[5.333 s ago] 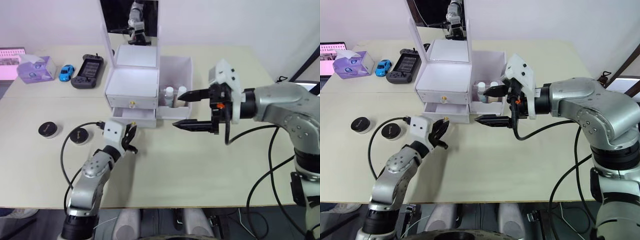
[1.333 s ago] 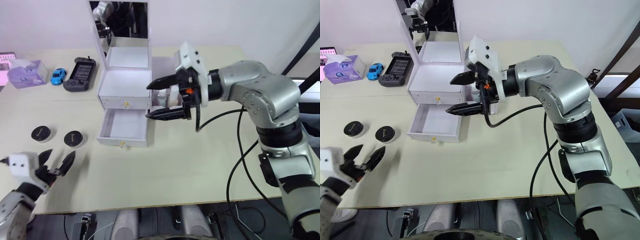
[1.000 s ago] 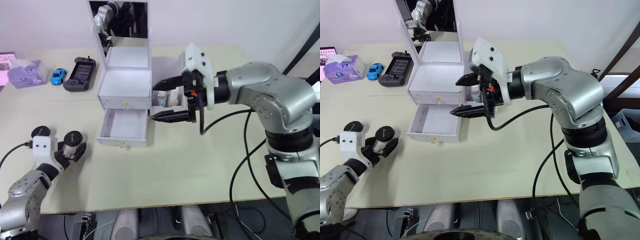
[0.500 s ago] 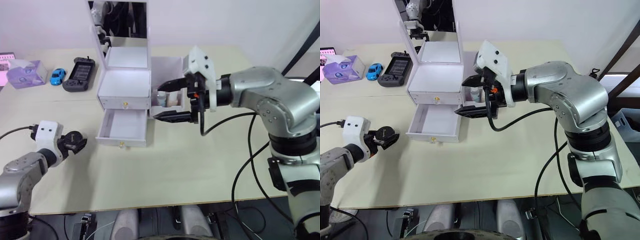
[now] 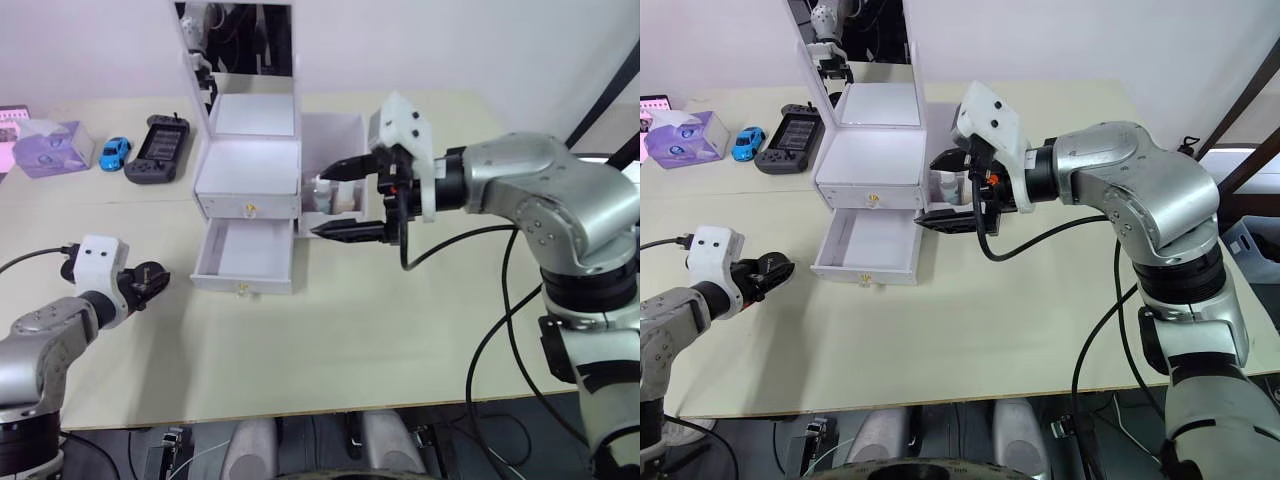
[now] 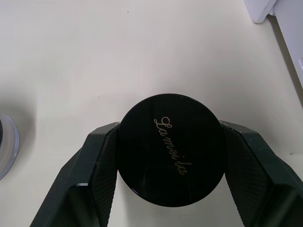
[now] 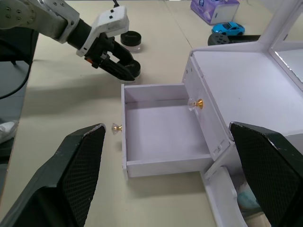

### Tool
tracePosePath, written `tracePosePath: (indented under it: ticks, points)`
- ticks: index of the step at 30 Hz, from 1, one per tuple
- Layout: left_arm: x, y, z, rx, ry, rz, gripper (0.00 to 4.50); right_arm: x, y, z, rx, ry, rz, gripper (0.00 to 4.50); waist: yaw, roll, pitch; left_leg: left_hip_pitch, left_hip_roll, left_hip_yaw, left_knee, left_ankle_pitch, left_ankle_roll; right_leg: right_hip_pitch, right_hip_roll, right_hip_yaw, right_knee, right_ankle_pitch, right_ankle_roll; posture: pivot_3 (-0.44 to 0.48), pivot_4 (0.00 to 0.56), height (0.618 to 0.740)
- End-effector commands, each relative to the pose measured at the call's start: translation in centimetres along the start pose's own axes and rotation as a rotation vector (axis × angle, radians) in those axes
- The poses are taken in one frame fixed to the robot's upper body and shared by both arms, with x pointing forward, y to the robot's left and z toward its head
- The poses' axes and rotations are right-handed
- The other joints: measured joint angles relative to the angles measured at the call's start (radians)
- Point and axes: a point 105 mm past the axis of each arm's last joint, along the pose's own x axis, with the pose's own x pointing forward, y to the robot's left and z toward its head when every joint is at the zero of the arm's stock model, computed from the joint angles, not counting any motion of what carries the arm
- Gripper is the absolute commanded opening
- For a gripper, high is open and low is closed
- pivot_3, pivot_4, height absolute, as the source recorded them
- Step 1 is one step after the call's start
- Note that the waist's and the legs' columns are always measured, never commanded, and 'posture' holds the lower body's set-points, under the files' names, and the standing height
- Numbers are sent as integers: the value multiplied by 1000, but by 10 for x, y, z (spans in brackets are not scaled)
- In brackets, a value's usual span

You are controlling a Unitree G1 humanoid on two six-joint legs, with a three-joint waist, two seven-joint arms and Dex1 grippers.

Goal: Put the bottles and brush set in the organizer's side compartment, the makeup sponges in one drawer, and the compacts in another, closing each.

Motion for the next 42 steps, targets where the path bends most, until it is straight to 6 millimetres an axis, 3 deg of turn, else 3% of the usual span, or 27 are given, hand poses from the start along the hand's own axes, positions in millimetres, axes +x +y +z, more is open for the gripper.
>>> tracePosePath:
  ticks: [1, 5, 10, 13, 15, 18, 25, 42]
  points:
    - [-10, -3, 47, 31, -197, -40, 2613, -5, 0, 7, -42, -18, -20, 4500, 2, -1, 0, 0, 0, 0, 0, 0, 0, 0, 0, 0, 0, 0, 0, 0, 150, 740]
    - [-38, -16, 91, 144, -368, -204, 2613, -6, 0, 9, -39, -23, -16, 4500, -3, -1, 0, -1, 0, 0, 0, 0, 0, -1, 0, 0, -1, 0, 0, 0, 150, 740]
    - [-55, -53, 105, 268, -376, -469, 2613, -7, -3, 8, -41, -20, -28, 4500, -4, 0, 1, -2, 0, 0, -1, 0, 0, -2, 0, 0, -1, 0, 0, 0, 150, 740]
    - [-56, -76, 103, 307, -336, -603, 2613, -6, -3, 9, -40, -24, -33, 4500, 0, 0, 1, -2, 0, 0, 0, 0, 0, -2, 0, 0, -1, 0, 0, 0, 150, 740]
    - [-52, -86, 95, 350, -293, -666, 2613, -7, -2, 10, -38, -30, -36, 4500, -1, 0, 1, -2, 0, 0, 0, 0, 0, -1, 0, 0, -1, 0, 0, 0, 150, 740]
    - [-39, -85, 84, 404, -233, -686, 2613, -9, -1, 11, -38, -34, -48, 4500, -3, 0, 1, -2, 0, 1, 0, 0, 0, -1, 0, 0, -1, 0, 0, 0, 150, 740]
    - [-6, -93, 84, 473, -187, -715, 2613, -17, 1, 8, -20, -25, -108, 4500, 0, 0, 1, -3, 0, 0, 0, 0, 0, -2, 1, 0, -1, 0, 0, 0, 150, 740]
    - [21, -90, 70, 552, -141, -715, 2613, -27, 3, 7, -1, -15, -176, 4500, -1, 0, 1, -4, 0, 0, 0, 0, 1, -3, 1, 0, -1, -1, 1, 0, 150, 740]
